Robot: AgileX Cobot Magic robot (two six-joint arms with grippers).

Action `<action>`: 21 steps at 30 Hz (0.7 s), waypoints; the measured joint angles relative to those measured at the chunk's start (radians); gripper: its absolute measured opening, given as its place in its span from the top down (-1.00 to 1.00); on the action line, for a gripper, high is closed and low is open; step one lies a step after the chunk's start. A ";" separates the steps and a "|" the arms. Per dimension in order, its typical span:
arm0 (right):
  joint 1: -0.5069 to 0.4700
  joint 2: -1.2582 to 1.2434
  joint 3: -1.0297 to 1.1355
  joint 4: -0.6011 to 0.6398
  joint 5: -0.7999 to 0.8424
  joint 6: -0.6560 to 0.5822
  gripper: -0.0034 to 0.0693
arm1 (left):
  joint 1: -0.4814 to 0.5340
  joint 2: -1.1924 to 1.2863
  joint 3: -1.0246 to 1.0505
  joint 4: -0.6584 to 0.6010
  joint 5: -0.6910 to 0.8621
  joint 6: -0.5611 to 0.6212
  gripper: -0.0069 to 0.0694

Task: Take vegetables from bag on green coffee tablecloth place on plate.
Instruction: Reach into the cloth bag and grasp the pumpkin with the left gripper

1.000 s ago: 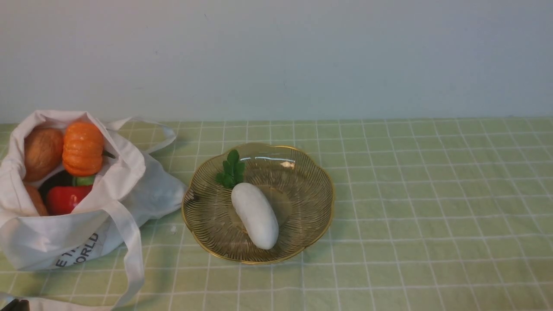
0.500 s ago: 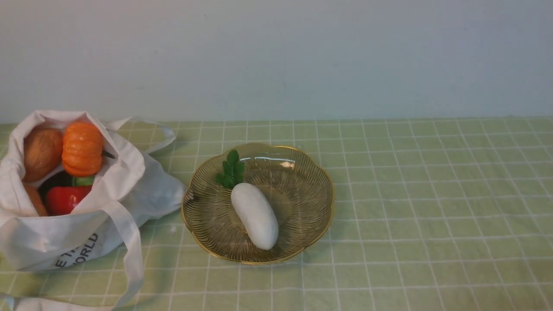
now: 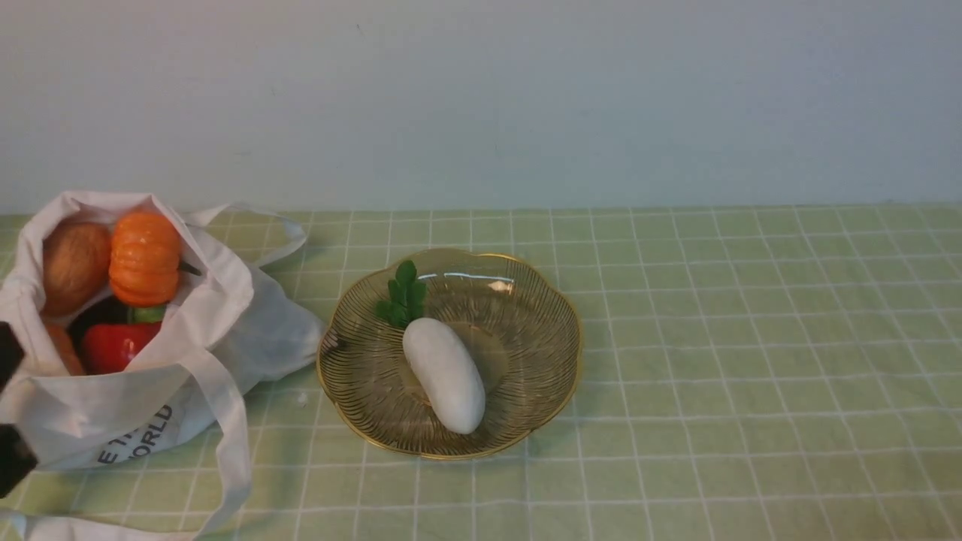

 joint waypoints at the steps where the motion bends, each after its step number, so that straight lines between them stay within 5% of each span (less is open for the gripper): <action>1: 0.000 0.000 0.000 0.000 0.000 0.000 0.95 | 0.000 0.092 -0.056 0.005 0.100 0.021 0.83; 6: 0.000 0.000 0.000 0.000 0.000 0.000 0.95 | 0.000 0.409 -0.260 0.046 0.374 0.043 0.83; 15: 0.000 0.000 0.000 0.000 0.000 0.000 0.95 | 0.051 0.733 -0.537 0.256 0.398 -0.098 0.83; 21: 0.000 0.000 0.000 0.000 0.000 0.000 0.95 | 0.062 0.896 -0.615 0.349 0.348 -0.061 0.82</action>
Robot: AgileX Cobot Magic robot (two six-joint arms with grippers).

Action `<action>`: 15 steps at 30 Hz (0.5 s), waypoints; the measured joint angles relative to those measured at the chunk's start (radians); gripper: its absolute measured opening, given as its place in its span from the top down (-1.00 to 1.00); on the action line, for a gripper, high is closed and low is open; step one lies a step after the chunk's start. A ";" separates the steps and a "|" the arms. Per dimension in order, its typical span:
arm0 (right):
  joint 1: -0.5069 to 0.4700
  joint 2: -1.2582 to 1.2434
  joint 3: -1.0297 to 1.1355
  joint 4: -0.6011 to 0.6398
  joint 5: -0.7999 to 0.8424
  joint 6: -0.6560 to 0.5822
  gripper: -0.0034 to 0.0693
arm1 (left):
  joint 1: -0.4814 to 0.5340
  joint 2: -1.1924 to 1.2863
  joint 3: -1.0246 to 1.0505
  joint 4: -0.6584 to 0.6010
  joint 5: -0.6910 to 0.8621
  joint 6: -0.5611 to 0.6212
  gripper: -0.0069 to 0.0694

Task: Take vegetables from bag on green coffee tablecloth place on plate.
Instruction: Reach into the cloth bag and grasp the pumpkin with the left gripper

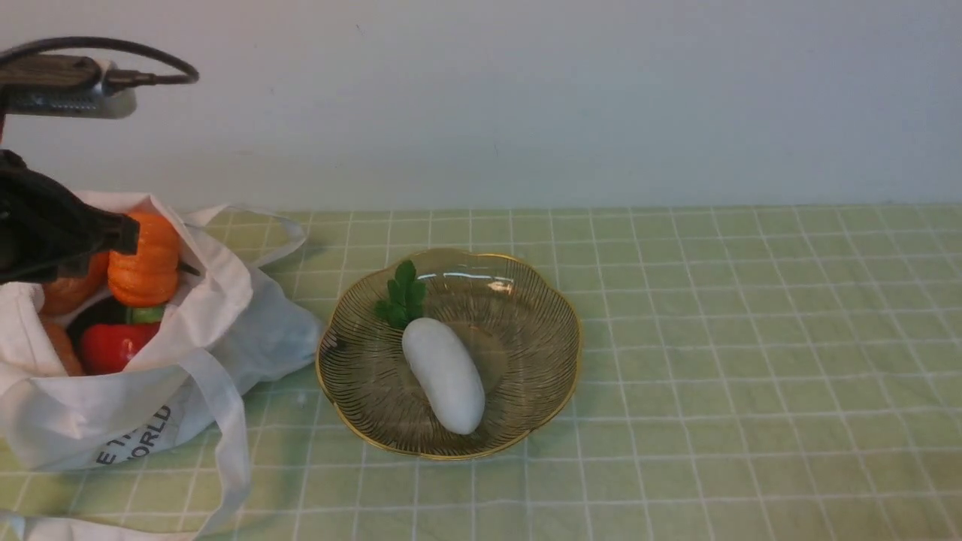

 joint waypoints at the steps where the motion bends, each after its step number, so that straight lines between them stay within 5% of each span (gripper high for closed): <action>1: 0.000 0.000 0.000 0.000 0.000 0.000 0.95 | 0.000 0.005 0.000 0.005 -0.004 0.002 0.82; 8: 0.000 0.000 0.000 0.000 0.000 0.000 0.95 | 0.000 0.132 -0.002 0.087 -0.136 0.006 0.38; 15: 0.000 0.000 0.000 0.000 0.000 0.000 0.95 | 0.000 0.214 -0.002 0.097 -0.302 0.006 -0.60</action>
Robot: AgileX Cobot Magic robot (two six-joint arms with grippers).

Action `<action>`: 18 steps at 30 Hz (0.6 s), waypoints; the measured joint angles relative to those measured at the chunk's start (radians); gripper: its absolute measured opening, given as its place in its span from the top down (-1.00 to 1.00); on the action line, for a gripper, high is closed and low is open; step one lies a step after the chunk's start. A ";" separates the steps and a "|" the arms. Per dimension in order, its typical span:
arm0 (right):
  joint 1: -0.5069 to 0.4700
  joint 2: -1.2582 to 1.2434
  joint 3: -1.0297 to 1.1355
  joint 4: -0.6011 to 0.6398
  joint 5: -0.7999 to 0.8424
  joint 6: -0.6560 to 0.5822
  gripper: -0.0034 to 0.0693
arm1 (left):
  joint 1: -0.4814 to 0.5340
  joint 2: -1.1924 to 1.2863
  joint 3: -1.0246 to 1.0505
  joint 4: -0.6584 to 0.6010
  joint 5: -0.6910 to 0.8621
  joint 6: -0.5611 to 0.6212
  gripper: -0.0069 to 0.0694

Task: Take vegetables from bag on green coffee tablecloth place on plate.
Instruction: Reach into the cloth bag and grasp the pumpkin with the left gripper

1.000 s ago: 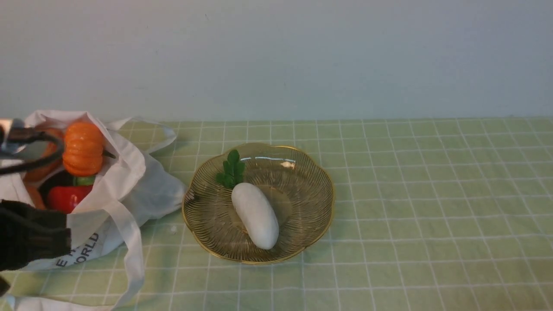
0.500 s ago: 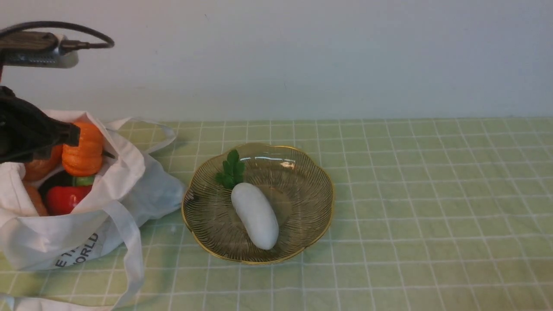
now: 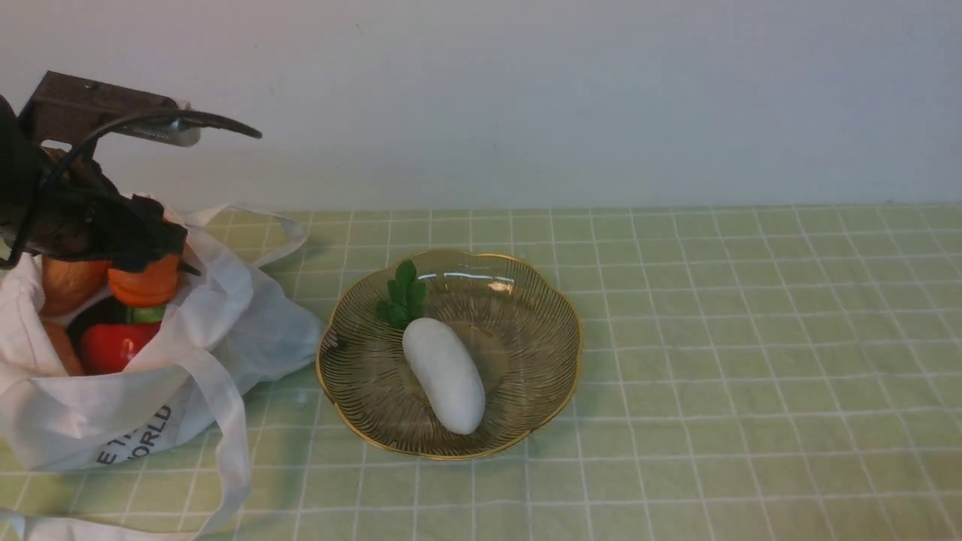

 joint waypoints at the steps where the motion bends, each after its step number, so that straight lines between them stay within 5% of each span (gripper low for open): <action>1: 0.000 0.000 0.000 0.000 0.000 0.000 0.95 | 0.000 0.005 0.000 0.004 -0.009 0.000 -0.62; 4: 0.000 0.000 0.000 -0.001 0.000 0.000 0.95 | 0.000 0.053 -0.001 0.052 -0.063 0.000 -0.91; 10: 0.000 0.000 0.000 -0.001 0.000 0.000 0.95 | 0.000 0.117 -0.001 0.125 -0.076 -0.012 -0.97; 18: 0.000 0.000 0.000 -0.001 0.000 0.000 0.95 | 0.000 0.128 -0.001 0.206 -0.079 -0.087 -0.45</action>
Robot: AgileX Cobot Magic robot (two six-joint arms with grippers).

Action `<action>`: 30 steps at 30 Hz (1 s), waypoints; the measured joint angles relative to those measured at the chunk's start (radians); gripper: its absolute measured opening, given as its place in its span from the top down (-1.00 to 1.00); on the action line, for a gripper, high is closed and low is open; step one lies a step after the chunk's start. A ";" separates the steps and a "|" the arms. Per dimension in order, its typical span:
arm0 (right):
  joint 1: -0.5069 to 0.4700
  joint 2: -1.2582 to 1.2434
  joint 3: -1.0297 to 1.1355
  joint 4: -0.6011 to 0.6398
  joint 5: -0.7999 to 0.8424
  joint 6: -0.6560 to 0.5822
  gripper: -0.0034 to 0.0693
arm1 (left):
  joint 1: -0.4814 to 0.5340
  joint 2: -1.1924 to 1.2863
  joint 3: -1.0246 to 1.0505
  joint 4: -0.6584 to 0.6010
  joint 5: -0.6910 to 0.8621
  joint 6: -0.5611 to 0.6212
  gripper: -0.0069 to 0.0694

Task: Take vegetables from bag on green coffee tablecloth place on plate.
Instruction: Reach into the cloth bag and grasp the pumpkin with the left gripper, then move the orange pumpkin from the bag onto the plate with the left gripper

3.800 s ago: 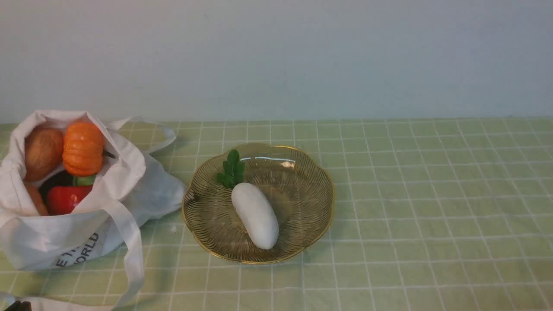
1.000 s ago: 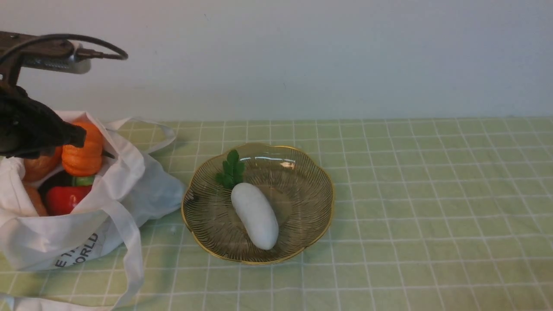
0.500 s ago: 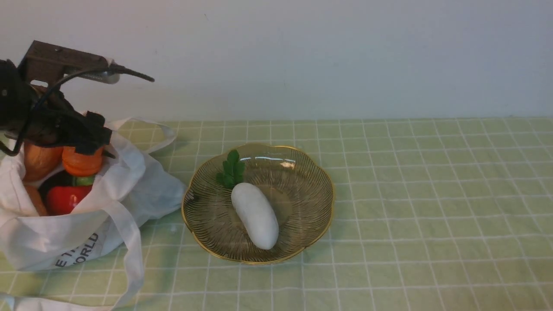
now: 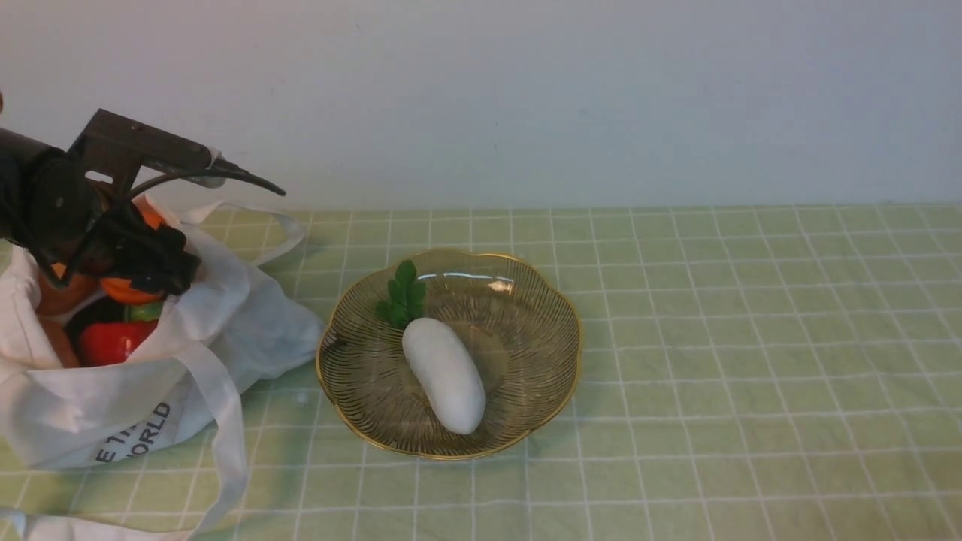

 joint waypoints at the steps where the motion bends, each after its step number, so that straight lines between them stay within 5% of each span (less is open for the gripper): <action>1: 0.000 0.000 0.000 0.000 0.000 0.000 0.95 | 0.000 -0.006 0.000 0.000 0.008 0.000 -0.45; 11: 0.000 0.000 0.000 0.000 0.000 0.000 0.95 | -0.031 -0.180 -0.001 -0.081 0.124 -0.004 -0.46; 18: 0.000 0.000 0.000 0.000 0.000 0.000 0.95 | -0.055 -0.310 -0.002 -0.333 0.340 0.004 -0.46; 22: 0.000 0.000 0.000 0.000 0.000 0.000 0.95 | -0.164 -0.340 0.003 -0.524 0.426 0.110 -0.46; 30: 0.000 0.000 0.000 0.000 0.000 0.000 0.95 | -0.335 -0.244 0.024 -0.607 0.350 0.209 -0.46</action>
